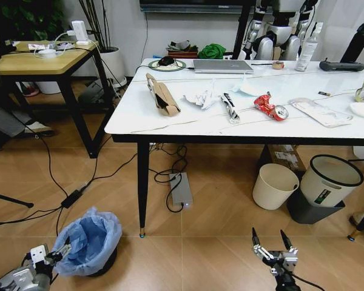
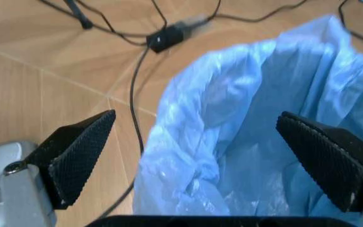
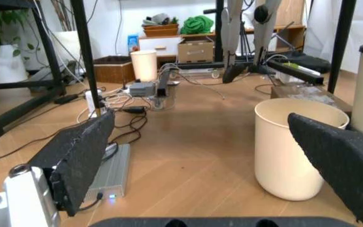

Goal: Pick up the trash bin and place the trash from the table into it.

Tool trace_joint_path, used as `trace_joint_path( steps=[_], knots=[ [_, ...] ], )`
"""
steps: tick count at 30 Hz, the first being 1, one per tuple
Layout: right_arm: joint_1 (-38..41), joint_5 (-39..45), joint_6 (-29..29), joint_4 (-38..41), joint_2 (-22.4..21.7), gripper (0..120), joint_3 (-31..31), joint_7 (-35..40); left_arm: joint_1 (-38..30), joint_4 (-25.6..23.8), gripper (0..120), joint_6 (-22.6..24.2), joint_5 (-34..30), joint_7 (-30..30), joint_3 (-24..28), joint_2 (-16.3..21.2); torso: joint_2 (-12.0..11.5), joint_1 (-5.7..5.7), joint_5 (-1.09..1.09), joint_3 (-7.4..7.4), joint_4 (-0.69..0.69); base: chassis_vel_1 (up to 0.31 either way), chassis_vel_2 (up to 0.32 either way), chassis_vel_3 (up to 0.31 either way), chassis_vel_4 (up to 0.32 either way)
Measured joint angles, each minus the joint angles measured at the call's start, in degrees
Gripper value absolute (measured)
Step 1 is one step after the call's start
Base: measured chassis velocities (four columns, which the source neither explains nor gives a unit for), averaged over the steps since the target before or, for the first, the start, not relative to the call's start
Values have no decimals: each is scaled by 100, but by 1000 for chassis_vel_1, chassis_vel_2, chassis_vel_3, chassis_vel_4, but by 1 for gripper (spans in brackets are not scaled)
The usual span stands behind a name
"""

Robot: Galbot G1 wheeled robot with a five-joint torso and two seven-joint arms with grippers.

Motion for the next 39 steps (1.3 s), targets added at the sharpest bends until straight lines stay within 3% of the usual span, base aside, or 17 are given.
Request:
trace_joint_path(
  steps=[8, 12, 16, 20, 29, 32, 35, 39],
  knots=[
    [-44, 3, 1, 63, 0, 100, 94, -1, -303, 666, 100, -125, 363, 85, 86, -72, 10, 4, 0, 7, 1, 0, 0, 0, 0],
    [-55, -26, -11, 132, -1, 100, 63, -2, -397, 877, 82, -157, 343, 96, 91, -175, 18, 6, 1, 11, 1, 0, 0, 0, 0],
    [-62, -39, -31, 177, -2, 100, 59, -2, -416, 882, 72, -176, 322, 121, 91, -197, 21, 7, 1, 12, 1, 0, 0, 0, 0],
    [-54, -53, -54, 187, -3, 100, 69, -1, -418, 862, 52, -200, 261, 163, 98, -195, 25, 9, 1, 15, 1, 0, 0, 0, 0],
    [-23, -71, -123, 188, -3, 100, 76, 11, -447, 872, 24, -206, 225, 179, 109, -193, 30, 11, 1, 18, 1, 0, 0, 0, 0],
    [-16, -78, -148, 193, -3, 100, 77, 15, -456, 901, 10, -213, 223, 186, 118, -198, 31, 12, 1, 19, 1, 0, 0, 0, 0],
    [-10, -82, -156, 193, -4, 100, 80, 18, -476, 946, 0, -233, 223, 217, 125, -207, 33, 12, 2, 19, 1, 0, 0, 0, 0],
    [-6, -82, -167, 189, -4, 100, 87, 21, -478, 981, 0, -272, 223, 257, 131, -208, 33, 12, 3, 20, 0, 0, 0, 0, 0]
  ],
)
